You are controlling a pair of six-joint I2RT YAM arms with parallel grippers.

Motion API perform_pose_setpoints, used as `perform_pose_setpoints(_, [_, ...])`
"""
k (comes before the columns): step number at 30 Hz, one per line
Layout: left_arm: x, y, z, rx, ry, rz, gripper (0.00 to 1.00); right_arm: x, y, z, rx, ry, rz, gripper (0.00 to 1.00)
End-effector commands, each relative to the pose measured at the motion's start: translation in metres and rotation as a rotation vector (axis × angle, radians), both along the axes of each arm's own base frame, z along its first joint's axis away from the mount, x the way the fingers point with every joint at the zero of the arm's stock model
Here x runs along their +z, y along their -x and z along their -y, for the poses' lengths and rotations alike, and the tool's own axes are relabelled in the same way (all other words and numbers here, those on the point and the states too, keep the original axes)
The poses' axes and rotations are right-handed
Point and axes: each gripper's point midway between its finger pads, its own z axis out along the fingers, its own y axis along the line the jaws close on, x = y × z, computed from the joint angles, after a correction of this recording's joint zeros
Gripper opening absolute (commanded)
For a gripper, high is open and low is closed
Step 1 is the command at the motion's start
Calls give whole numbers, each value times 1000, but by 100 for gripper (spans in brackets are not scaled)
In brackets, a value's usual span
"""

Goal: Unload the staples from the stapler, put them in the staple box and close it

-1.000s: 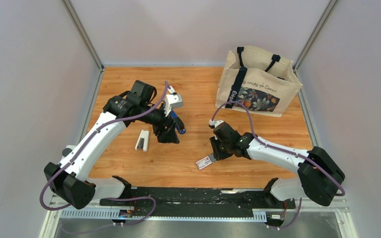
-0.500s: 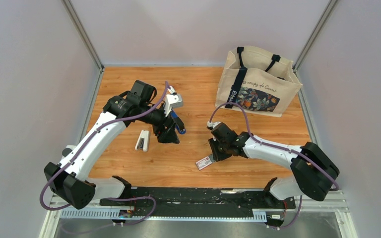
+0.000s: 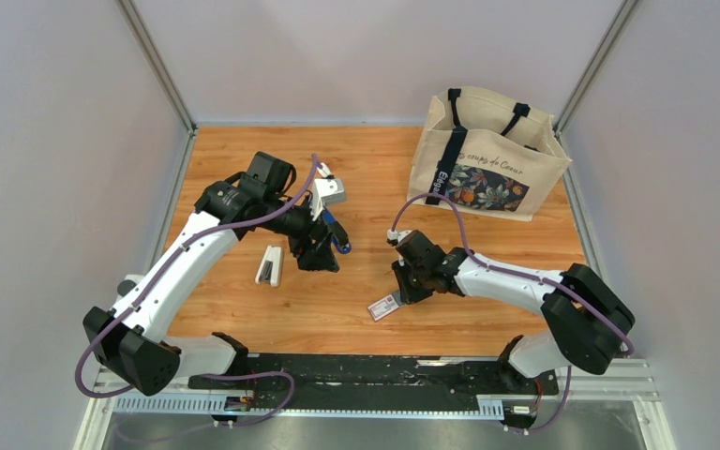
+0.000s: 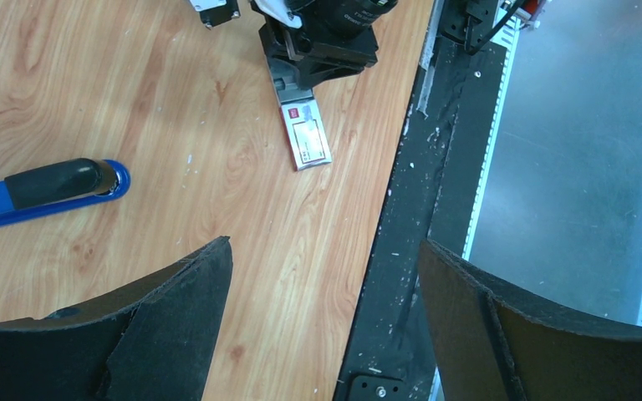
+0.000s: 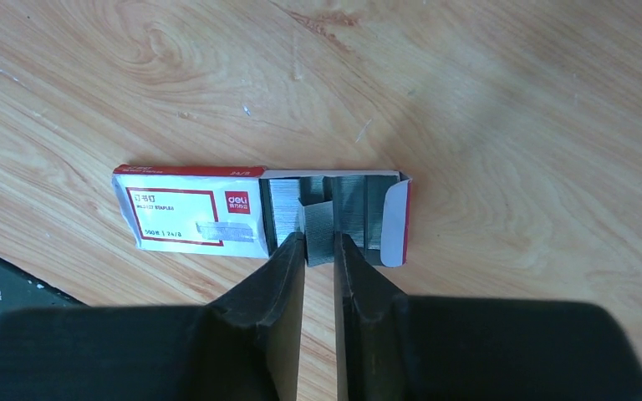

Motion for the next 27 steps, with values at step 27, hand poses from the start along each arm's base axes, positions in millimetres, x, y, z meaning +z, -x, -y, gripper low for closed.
perform_pose_setpoints(27, [5,5,-2,-28,21,31,89,19,-12,0,-9,-14,117,13])
